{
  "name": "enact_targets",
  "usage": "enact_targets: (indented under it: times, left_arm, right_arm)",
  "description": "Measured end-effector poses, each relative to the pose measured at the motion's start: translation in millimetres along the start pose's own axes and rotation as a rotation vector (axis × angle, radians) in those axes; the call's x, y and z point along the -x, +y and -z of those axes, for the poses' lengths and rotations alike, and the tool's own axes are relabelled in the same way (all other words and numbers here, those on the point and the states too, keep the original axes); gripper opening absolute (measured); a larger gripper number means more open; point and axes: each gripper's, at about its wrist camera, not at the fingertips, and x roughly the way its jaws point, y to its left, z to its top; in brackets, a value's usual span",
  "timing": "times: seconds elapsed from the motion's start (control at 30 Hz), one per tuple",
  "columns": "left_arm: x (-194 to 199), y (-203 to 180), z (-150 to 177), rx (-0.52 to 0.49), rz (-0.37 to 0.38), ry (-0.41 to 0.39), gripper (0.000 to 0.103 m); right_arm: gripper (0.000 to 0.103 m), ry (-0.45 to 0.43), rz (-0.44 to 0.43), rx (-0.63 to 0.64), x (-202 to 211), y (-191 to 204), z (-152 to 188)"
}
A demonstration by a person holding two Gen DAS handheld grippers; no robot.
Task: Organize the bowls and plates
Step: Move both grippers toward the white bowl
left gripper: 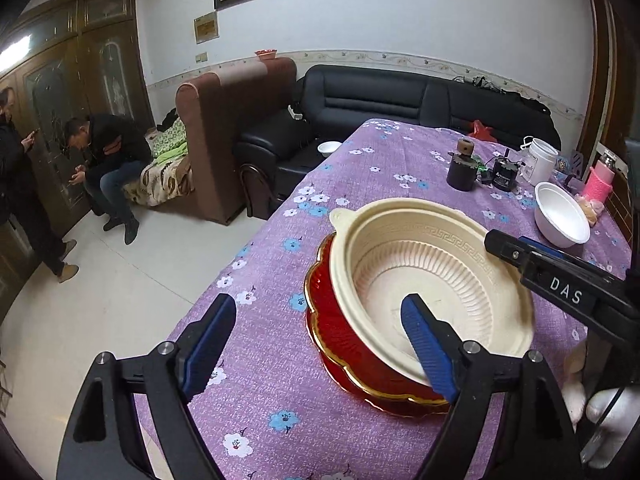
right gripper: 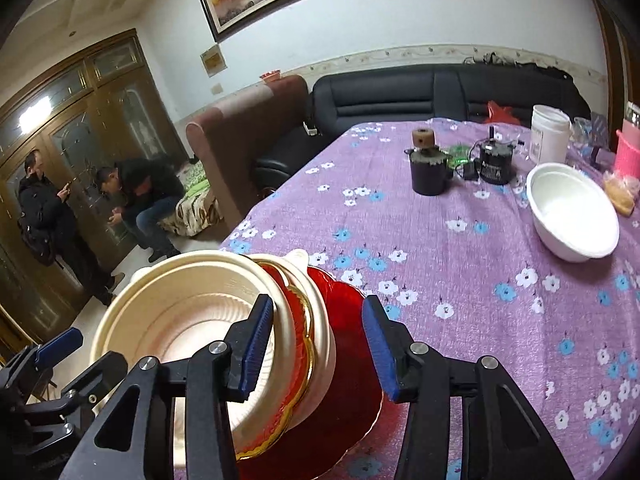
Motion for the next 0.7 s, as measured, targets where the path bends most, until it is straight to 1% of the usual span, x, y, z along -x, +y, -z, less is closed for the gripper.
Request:
enact_targets:
  times: [0.1,0.23,0.3,0.53,0.57,0.63,0.7]
  left_arm:
    - [1,2,1,0.002,-0.002,0.001,0.084]
    - [4,0,0,-0.001,-0.004,-0.007,0.084]
    - [6,-3,1,-0.011,-0.007,-0.012,0.084]
    - [18,-17,3,-0.050,-0.027,-0.038,0.084]
    - [21,-19,3,-0.054,-0.025,-0.045,0.084]
    - [30,-21,3,-0.045,0.004,-0.065,0.084]
    - [41,-22,3,-0.019,0.052,-0.092,0.084]
  right_arm:
    - [0.052,-0.003,-0.007,-0.006,2,-1,-1]
    - [0.052,-0.038,-0.022,0.000,15,2,-3]
    - [0.056,-0.053,-0.022,0.001,21,2,-3]
    - [0.057,-0.069,-0.012,-0.045,35,-20,1]
    - [0.058,-0.069,-0.007,-0.052,37,-24,1]
    - [0.057,-0.069,0.007,-0.071,40,-38,5]
    - [0.057,-0.069,0.024,-0.086,44,-53,8]
